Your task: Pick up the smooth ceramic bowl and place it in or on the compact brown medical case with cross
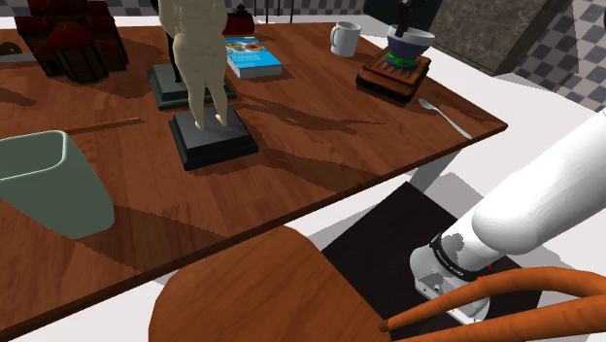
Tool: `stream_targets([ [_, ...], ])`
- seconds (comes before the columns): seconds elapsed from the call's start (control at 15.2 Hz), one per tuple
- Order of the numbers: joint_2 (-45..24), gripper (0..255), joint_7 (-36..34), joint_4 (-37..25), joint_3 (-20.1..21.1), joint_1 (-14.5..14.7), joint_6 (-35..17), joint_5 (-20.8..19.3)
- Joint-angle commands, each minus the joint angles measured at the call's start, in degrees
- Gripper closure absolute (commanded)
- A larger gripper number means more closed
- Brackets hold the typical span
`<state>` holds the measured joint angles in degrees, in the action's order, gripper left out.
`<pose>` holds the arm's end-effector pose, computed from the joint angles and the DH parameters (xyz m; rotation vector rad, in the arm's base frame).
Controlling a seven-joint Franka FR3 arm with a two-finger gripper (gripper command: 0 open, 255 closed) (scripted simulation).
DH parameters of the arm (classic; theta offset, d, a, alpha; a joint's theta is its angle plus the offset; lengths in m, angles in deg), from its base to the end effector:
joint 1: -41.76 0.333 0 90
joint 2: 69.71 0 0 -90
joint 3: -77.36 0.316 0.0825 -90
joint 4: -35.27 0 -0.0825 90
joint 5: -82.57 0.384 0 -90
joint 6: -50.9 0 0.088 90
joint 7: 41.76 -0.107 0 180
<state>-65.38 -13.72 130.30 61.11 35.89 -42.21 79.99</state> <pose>0.4933 -0.2117 0.6273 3.0989 0.1632 0.0392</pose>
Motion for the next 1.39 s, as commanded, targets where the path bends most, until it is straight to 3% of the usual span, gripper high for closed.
stream_targets([
  [0.0,0.0,255,0.0,0.2,0.0,0.0,-0.2,0.0],
  [0.33,0.0,255,0.0,0.2,0.0,0.0,-0.2,0.0],
  [0.4,0.0,0,0.0,0.2,0.0,0.0,-0.2,0.0],
  [0.73,0.0,0,0.0,0.2,0.0,0.0,-0.2,0.0],
  [0.99,-2.3,0,0.5,-9.9,-0.1,-0.1,7.7,0.6],
  [1.32,-2.3,0,0.5,-9.9,-0.1,-0.1,7.7,0.6],
])
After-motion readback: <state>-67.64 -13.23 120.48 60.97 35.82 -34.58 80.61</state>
